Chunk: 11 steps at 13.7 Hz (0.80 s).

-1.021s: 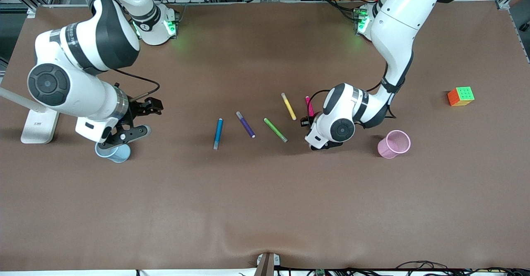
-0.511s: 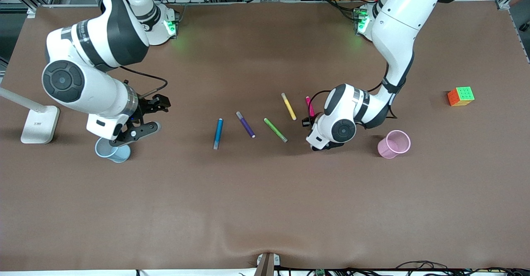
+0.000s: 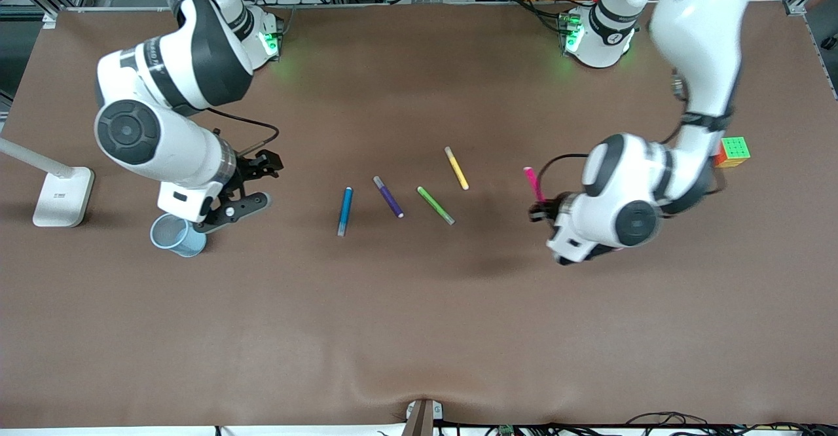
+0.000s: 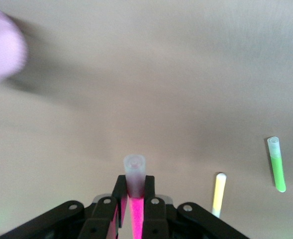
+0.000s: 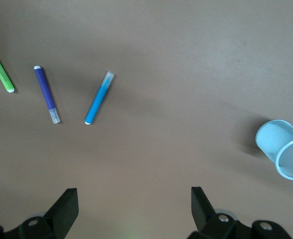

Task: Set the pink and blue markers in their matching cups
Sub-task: 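Raise the pink marker while the right gripper grasps the blue marker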

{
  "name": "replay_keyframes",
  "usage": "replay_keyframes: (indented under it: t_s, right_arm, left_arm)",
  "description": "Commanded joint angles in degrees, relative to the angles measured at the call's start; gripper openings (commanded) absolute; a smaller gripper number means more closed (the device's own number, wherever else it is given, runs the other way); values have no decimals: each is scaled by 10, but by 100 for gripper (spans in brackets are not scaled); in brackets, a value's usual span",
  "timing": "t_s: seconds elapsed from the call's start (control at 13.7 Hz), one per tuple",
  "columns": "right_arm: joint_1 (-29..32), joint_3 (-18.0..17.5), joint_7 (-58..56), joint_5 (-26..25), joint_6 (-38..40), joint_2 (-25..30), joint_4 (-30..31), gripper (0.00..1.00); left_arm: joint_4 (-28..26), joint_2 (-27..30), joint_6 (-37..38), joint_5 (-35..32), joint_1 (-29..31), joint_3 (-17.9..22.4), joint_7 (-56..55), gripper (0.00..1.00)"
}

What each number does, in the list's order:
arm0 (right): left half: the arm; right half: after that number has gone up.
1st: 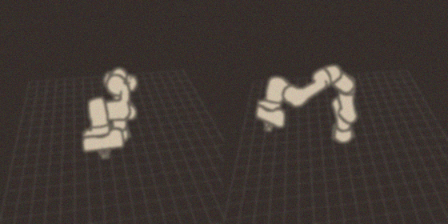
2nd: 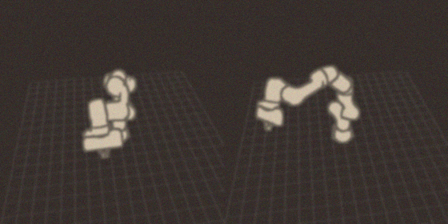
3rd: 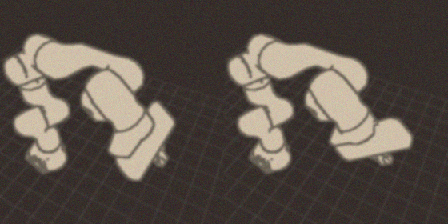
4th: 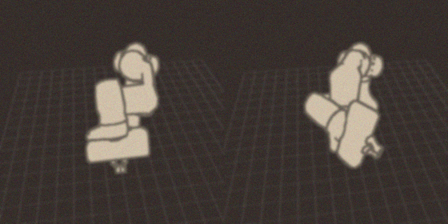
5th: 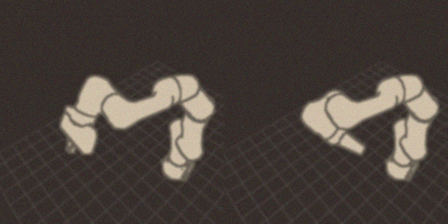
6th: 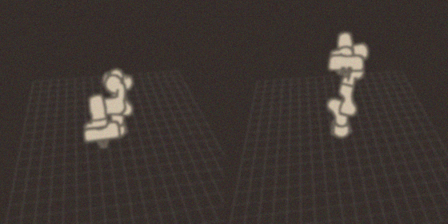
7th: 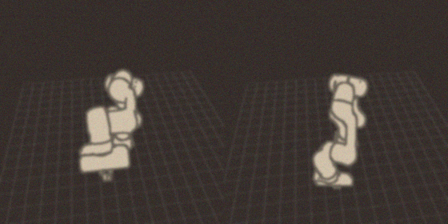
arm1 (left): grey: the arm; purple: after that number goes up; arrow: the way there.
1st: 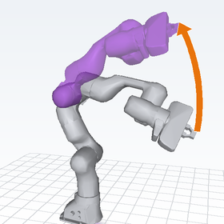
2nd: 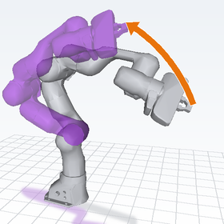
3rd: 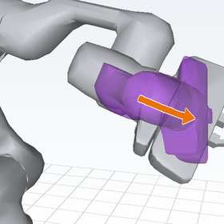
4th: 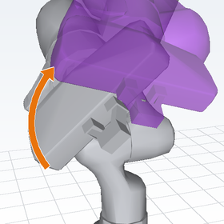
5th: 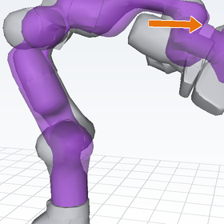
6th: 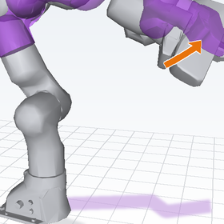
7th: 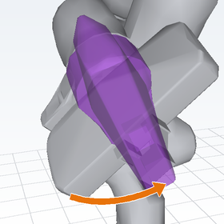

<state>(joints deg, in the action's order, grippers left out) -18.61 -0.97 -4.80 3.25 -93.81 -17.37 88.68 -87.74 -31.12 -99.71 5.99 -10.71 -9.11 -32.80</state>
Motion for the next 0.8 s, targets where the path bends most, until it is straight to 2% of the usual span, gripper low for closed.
replay_keyframes:
  t_s: [0.0, 0.22, 0.36, 0.58, 0.73]
  right_arm:
    - [-11, 4, 4, 15, -15, -20, -14, 100]
    - [-21, 4, 66, 47, -55, -34, -15, 100]
    - [-34, 4, 97, 50, -82, -47, -15, 100]
    - [-58, 4, 133, 48, -99, -62, -16, 100]
    - [-64, 4, 161, 49, -133, -85, -20, 100]
  left_arm:
    - [29, 7, 29, -25, 1, 1, -10, 0]
    - [30, 25, 32, -25, 27, 3, -58, 0]
    - [31, 60, 40, -26, 29, 13, -86, 0]
    - [31, 115, 65, -41, 44, 23, -82, 0]
    - [38, 128, 85, -61, 48, 25, -66, 0]
